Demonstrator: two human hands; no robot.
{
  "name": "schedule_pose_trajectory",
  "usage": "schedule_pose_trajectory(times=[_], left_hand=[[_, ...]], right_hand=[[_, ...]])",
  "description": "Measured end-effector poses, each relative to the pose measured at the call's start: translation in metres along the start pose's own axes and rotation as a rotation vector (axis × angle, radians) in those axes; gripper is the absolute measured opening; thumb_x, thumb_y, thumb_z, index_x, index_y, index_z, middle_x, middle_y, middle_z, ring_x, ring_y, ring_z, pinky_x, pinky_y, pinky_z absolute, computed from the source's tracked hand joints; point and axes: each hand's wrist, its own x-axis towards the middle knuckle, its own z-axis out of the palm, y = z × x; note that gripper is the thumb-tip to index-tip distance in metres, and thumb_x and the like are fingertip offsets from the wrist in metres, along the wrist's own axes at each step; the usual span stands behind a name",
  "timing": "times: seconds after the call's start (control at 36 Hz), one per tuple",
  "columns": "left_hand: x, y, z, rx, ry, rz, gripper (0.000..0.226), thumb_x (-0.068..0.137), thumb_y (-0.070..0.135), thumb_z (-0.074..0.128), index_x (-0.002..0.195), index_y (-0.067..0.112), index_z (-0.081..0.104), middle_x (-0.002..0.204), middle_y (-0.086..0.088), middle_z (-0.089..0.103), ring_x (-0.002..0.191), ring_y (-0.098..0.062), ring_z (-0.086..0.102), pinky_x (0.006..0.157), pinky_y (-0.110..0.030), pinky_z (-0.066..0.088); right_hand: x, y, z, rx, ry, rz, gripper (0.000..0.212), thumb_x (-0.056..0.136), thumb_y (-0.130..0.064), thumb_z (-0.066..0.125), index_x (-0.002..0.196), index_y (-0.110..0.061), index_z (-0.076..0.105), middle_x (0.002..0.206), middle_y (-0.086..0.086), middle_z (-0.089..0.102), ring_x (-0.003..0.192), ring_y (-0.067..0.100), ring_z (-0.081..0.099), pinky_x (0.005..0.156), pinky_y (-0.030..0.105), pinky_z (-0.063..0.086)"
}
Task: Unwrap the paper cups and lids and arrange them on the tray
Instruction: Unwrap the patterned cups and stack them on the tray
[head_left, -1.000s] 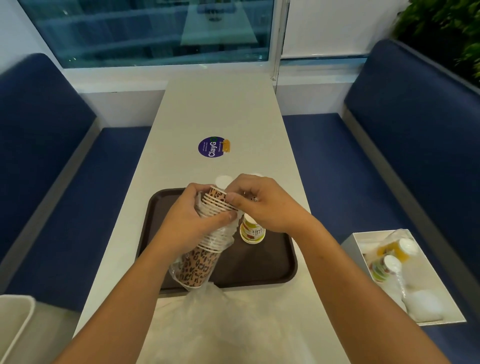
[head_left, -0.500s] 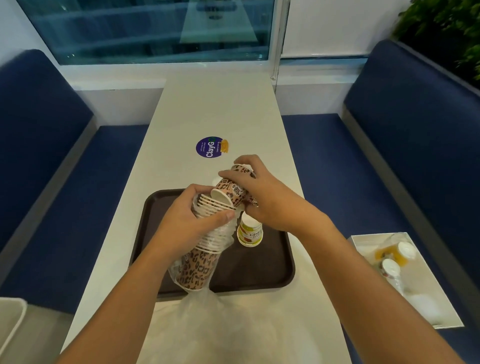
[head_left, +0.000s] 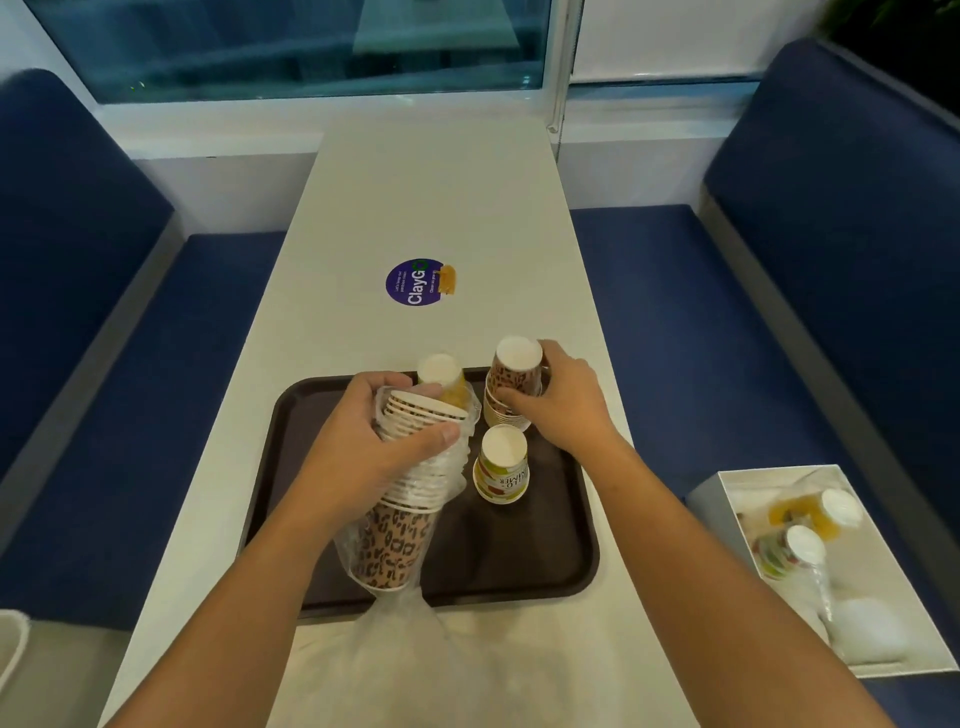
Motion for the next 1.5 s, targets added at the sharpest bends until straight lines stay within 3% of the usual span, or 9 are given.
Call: schedule_pose_trajectory(times=[0.11,0.22,0.44,0.64,0.72,0.89,1.08,1.31,1.5], left_hand=[[0.003,-0.002,0.001,0.0,0.008,-0.009,0.062,0.065,0.05,0.085,0.118,0.039,0.054,0.1,0.037,0.067,0.092,0.01,0.068,0.081,-0.024,0.054],[0.003,-0.003,-0.002,-0.005,0.01,-0.023,0.065,0.061,0.054,0.082,0.118,0.039,0.055,0.099,0.034,0.068,0.091,0.008,0.068,0.084,-0.028,0.056],[-0.003,0.009,-0.007,-0.036,0.014,-0.023,0.067,0.058,0.06,0.083,0.117,0.04,0.058,0.103,0.023,0.073,0.093,0.002,0.072,0.091,-0.036,0.059],[-0.014,0.026,0.0,-0.229,0.042,0.02,0.082,0.054,0.06,0.092,0.119,0.021,0.062,0.106,0.001,0.078,0.098,-0.021,0.077,0.094,-0.052,0.06],[-0.018,0.034,0.005,-0.201,0.061,0.039,0.086,0.055,0.079,0.084,0.116,0.022,0.063,0.104,0.001,0.078,0.094,-0.02,0.078,0.094,-0.053,0.06],[-0.031,0.035,0.005,-0.17,-0.016,-0.046,0.099,0.056,0.105,0.05,0.116,0.028,0.069,0.108,0.0,0.077,0.101,-0.02,0.075,0.101,-0.052,0.055],[-0.039,0.026,0.01,-0.084,-0.053,-0.041,0.063,0.072,0.091,0.057,0.115,0.047,0.065,0.105,0.021,0.076,0.1,-0.002,0.072,0.103,-0.042,0.053],[-0.051,0.031,0.02,-0.134,0.179,0.017,0.055,0.095,0.06,0.059,0.14,0.039,0.033,0.11,0.018,0.061,0.092,-0.004,0.067,0.071,-0.024,0.053],[-0.064,0.029,0.025,-0.078,0.194,0.17,0.092,0.076,0.077,0.06,0.156,0.055,0.02,0.136,0.021,0.047,0.112,-0.008,0.06,0.076,-0.015,0.054]], right_hand=[[0.0,0.011,0.013,-0.036,-0.059,0.043,0.075,0.082,-0.044,0.085,0.145,-0.028,0.047,0.139,-0.001,0.062,0.13,0.025,0.057,0.105,0.047,0.053],[0.001,0.008,0.005,-0.152,-0.06,0.024,0.088,0.084,-0.042,0.083,0.156,-0.026,0.034,0.153,0.002,0.047,0.144,0.028,0.037,0.115,0.049,0.041],[-0.059,-0.056,-0.019,0.138,0.356,-0.25,0.053,0.089,-0.032,0.068,0.139,-0.026,0.053,0.144,-0.009,0.044,0.133,0.007,0.038,0.102,0.009,0.032],[-0.118,-0.081,0.005,0.592,-0.288,-0.141,0.075,0.093,-0.052,0.066,0.156,-0.041,0.026,0.148,-0.019,0.049,0.13,-0.002,0.055,0.095,0.018,0.052],[-0.13,-0.084,0.013,0.663,-0.329,-0.105,0.078,0.09,-0.051,0.069,0.155,-0.036,0.028,0.141,-0.013,0.058,0.126,0.001,0.06,0.096,0.022,0.054],[-0.135,-0.09,0.018,0.84,-0.234,-0.042,0.074,0.086,-0.057,0.074,0.147,-0.035,0.038,0.133,-0.002,0.066,0.12,0.019,0.068,0.101,0.047,0.056],[-0.136,-0.091,0.02,0.859,-0.122,-0.125,0.066,0.094,-0.06,0.054,0.148,-0.066,0.018,0.147,-0.016,0.046,0.125,0.018,0.063,0.095,0.04,0.06],[-0.142,-0.099,0.036,0.781,0.054,-0.086,0.035,0.102,-0.06,0.038,0.128,-0.037,0.043,0.12,-0.005,0.068,0.109,0.015,0.071,0.092,0.041,0.061],[-0.14,-0.098,0.042,0.7,0.21,-0.105,0.004,0.106,-0.049,0.049,0.109,-0.046,0.048,0.114,-0.004,0.065,0.106,0.019,0.069,0.089,0.048,0.061]])
